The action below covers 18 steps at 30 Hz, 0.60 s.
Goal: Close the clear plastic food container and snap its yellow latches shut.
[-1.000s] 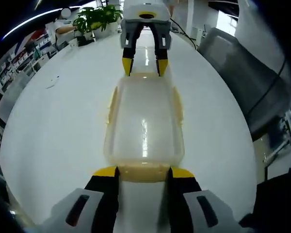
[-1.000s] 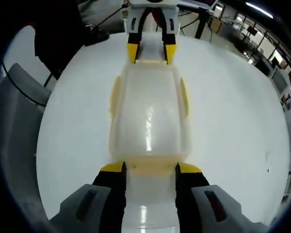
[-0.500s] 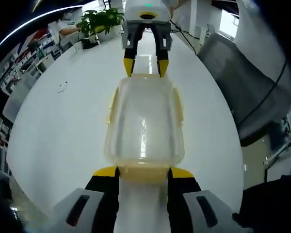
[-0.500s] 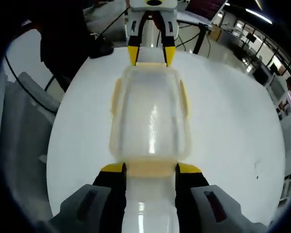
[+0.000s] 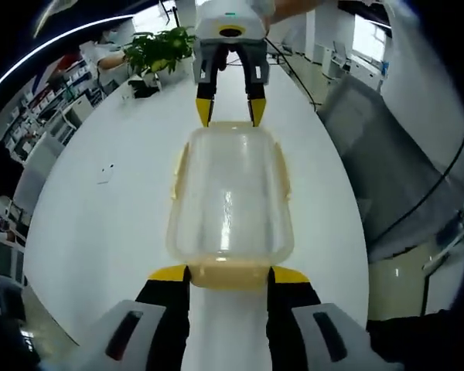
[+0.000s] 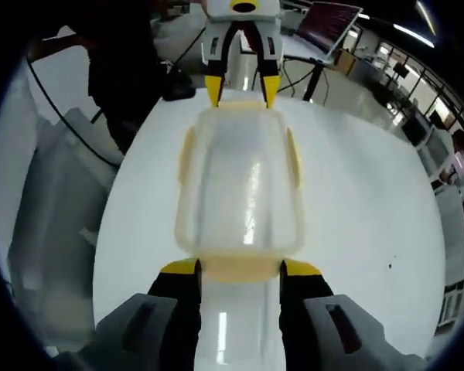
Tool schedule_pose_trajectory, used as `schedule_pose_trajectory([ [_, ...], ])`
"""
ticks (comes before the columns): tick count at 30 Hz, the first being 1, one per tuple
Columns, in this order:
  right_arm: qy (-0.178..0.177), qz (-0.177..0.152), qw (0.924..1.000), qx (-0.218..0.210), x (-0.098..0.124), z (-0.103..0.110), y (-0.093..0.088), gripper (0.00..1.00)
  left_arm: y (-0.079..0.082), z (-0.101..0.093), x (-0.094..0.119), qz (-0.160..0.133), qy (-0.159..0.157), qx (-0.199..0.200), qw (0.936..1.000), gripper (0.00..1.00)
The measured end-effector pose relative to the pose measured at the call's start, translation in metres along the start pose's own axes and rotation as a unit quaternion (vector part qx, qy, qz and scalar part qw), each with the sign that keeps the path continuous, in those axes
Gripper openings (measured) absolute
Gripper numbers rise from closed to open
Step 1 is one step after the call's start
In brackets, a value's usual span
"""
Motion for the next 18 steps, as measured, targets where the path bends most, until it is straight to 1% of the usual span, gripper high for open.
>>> schedule_pose_trajectory([
  [2, 0.002, 0.001, 1.0000, 0.000, 0.008, 0.001, -0.007, 0.36, 0.008, -0.002, -0.007, -0.002, 0.000, 0.001, 1.0000, 0.32],
  [4, 0.005, 0.003, 1.0000, -0.002, 0.020, 0.005, -0.019, 0.36, 0.020, -0.005, -0.018, -0.006, -0.002, 0.001, 1.0000, 0.32],
  [8, 0.009, 0.005, 0.9999, -0.007, 0.037, 0.011, -0.038, 0.36, 0.038, -0.008, -0.036, -0.013, -0.002, -0.001, 0.9999, 0.32],
  [11, 0.014, 0.005, 0.9998, -0.013, 0.050, 0.015, -0.057, 0.36, 0.051, -0.010, -0.051, -0.017, -0.008, -0.003, 0.9998, 0.32],
  [15, 0.015, 0.011, 0.9996, -0.021, 0.061, 0.018, -0.077, 0.36, 0.068, -0.010, -0.072, -0.021, -0.010, -0.008, 0.9997, 0.32],
  [18, 0.013, 0.017, 0.9995, -0.025, 0.067, 0.019, -0.092, 0.36, 0.077, -0.009, -0.086, -0.023, -0.012, -0.009, 0.9996, 0.32],
])
Point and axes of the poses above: the point that each gripper's makers call its tool centre point, and the gripper's own axes: x roughly backward along the fingers, z roughly to its left, y roughly out of its top, the point moved 9 cm from there along x, roughly backward along the fingers, and after that the axes turned 8 degrees about -z, right-handed, at the moved point
